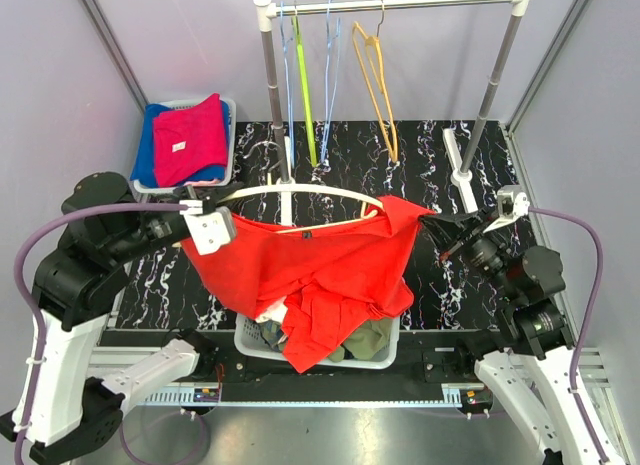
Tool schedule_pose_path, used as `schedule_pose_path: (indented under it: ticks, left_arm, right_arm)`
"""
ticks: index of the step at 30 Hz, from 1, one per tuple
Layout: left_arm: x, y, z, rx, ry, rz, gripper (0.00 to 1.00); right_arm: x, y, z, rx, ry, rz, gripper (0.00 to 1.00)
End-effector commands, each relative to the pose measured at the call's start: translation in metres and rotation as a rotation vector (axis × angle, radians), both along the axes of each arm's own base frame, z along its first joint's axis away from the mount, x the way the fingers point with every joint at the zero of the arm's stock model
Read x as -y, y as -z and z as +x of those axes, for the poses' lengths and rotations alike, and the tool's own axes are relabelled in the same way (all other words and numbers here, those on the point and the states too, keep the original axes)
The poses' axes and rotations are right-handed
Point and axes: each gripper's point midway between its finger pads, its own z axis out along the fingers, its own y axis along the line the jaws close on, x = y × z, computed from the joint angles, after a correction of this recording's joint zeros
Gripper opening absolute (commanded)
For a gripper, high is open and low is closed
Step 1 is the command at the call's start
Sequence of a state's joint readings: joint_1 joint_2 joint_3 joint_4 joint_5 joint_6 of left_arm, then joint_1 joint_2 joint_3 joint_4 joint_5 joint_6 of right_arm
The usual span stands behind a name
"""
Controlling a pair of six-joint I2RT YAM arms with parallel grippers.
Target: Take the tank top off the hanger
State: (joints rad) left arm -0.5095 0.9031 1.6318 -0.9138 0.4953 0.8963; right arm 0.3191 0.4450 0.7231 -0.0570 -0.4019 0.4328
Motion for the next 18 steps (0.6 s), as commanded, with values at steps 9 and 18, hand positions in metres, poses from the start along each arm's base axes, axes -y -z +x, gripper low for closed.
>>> schedule_pose_path:
  ticks: [9,18]
  left_arm:
    - [-0.022,-0.047,-0.026,0.104,-0.052,-0.16,0.0]
    - [-0.011,-0.078,-0.038,0.081,0.025,-0.263,0.0]
  right_arm:
    - [0.015,0.05,0.043,-0.249,0.172,-0.102,0.0]
    - [-0.03,-0.011,-0.047,0.135,-0.31,-0.173,0.02]
